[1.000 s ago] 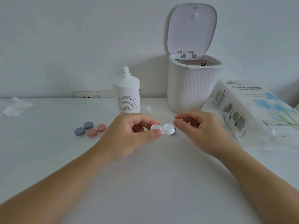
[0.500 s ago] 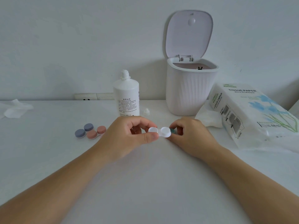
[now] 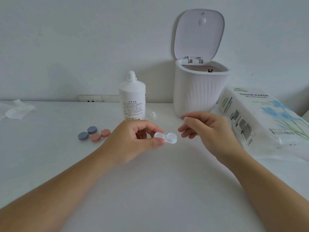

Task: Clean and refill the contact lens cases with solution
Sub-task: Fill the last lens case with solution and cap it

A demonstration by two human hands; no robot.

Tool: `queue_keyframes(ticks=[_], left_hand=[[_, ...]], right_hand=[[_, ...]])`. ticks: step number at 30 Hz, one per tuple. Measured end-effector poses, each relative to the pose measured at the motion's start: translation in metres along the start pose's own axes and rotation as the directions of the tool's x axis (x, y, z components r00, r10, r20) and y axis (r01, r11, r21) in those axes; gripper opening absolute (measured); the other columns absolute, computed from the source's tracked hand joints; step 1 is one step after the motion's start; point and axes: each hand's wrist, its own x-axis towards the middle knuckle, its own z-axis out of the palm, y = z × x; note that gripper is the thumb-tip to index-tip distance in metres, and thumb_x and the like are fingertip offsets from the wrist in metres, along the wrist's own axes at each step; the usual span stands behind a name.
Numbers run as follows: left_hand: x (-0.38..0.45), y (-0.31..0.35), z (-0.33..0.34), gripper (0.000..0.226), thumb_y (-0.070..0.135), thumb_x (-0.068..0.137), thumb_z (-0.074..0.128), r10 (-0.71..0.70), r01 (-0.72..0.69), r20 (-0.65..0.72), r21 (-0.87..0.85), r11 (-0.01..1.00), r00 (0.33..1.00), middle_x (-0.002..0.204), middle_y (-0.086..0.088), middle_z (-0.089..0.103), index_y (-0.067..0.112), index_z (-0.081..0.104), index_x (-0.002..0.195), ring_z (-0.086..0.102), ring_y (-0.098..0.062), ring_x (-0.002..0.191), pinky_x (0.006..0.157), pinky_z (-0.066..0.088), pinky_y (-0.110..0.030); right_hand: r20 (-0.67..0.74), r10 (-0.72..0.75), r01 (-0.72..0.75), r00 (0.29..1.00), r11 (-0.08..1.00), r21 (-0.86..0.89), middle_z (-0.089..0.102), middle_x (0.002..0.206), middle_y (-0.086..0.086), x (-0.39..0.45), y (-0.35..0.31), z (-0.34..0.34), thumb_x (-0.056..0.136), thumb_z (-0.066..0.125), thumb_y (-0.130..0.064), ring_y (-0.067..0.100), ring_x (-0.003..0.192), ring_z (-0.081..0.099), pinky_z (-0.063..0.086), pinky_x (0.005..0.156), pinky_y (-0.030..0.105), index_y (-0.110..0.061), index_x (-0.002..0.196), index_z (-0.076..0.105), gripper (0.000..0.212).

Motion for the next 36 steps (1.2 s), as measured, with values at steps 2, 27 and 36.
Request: queue_keyframes(ticks=[2, 27, 36], left_hand=[[0.000, 0.000, 0.000, 0.013, 0.035, 0.079, 0.083, -0.002, 0.002, 0.000, 0.007, 1.000, 1.000, 0.060, 0.026, 0.059, 0.041, 0.075, 0.088, 0.045, 0.001, 0.053, 0.049, 0.034, -0.007], [0.001, -0.002, 0.001, 0.013, 0.046, 0.074, 0.082, -0.001, 0.001, 0.013, -0.007, 1.000, 1.000, 0.063, 0.025, 0.062, 0.048, 0.075, 0.084, 0.050, 0.005, 0.056, 0.053, 0.036, -0.005], [0.002, -0.002, 0.004, 0.021, 0.045, 0.073, 0.084, -0.044, 0.050, 0.050, -0.137, 0.989, 0.998, 0.087, 0.007, 0.078, 0.036, 0.076, 0.091, 0.074, -0.018, 0.087, 0.083, 0.057, -0.028]], right_hand=[[0.017, -0.023, 0.023, 1.000, 0.999, -0.031, 0.077, 0.076, 0.002, -0.002, -0.001, 0.000, 0.087, 0.070, -0.033, 0.015, 0.065, 0.071, 0.054, 0.061, 0.021, -0.024, 0.083, 0.078, 0.012], [0.326, -0.102, 0.136, 0.940, 0.987, -0.083, 0.078, 0.106, -0.012, -0.014, -0.005, 0.006, 0.080, 0.078, -0.031, 0.010, 0.100, 0.074, 0.056, 0.094, 0.027, -0.038, 0.107, 0.076, 0.027], [0.285, -0.122, 0.175, 0.951, 0.970, -0.167, 0.077, 0.090, -0.006, -0.014, -0.004, 0.010, 0.072, 0.085, -0.039, 0.011, 0.080, 0.071, 0.058, 0.081, 0.032, -0.030, 0.093, 0.066, 0.030]])
